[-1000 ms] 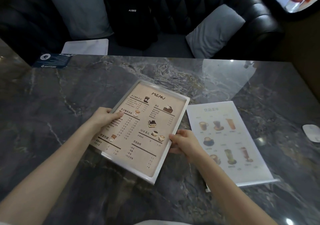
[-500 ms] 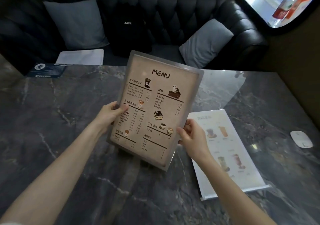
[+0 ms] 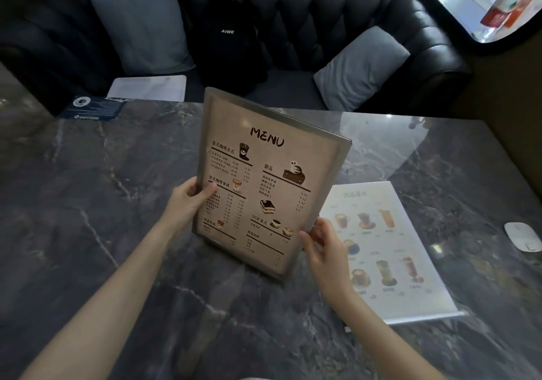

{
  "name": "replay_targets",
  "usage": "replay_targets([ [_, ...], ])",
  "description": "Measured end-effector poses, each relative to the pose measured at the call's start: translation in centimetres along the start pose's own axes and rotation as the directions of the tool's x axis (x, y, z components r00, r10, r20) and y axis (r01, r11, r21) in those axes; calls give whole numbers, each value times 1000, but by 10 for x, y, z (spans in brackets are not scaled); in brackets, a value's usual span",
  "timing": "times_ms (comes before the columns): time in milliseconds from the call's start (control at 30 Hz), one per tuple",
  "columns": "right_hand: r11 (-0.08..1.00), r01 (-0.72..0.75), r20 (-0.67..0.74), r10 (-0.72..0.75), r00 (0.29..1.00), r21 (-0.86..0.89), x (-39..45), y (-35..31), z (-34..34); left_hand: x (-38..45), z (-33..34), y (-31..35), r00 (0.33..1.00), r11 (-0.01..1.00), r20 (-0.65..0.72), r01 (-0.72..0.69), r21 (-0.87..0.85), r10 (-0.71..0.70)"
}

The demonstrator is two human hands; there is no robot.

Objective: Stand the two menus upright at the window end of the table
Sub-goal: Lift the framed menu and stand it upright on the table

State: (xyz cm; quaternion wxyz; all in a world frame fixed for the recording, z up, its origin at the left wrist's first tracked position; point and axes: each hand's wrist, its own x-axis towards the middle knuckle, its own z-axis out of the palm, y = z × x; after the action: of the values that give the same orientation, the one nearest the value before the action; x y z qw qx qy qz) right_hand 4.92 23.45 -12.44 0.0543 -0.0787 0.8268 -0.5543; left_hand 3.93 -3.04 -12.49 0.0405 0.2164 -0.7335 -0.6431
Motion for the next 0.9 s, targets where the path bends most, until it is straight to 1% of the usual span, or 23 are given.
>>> replay_targets([
  [100, 999, 28, 10, -28, 1000, -25, -8, 7, 4, -5, -5, -6, 1000, 1000, 2, -9, 2, 9],
  [333, 993, 92, 98, -84, 992, -75, -12, 14, 7, -15, -5, -10, 1000, 1000, -19, -14, 23, 15],
  [567, 991, 90, 126, -78, 989, -96, -13, 6, 3, -19, -2, -12, 999, 999, -46, -14, 38, 16],
  [667, 986, 89, 168, -65, 984, -138, -10, 3, -1, -21, 0, -11, 999, 998, -52, -12, 62, 15],
  [800, 964, 116, 274, -48, 961, -240, -1, -3, -12, -29, 5, -7, 998, 988, -67, 13, 154, -3],
  [833, 955, 132, 307, -46, 950, -265, 2, -6, -15, -32, 7, -6, 997, 973, -77, 12, 230, 6],
  [900, 924, 180, 390, -37, 920, -336, 8, -12, -22, -39, 11, -6, 993, 893, -100, -16, 449, 68],
])
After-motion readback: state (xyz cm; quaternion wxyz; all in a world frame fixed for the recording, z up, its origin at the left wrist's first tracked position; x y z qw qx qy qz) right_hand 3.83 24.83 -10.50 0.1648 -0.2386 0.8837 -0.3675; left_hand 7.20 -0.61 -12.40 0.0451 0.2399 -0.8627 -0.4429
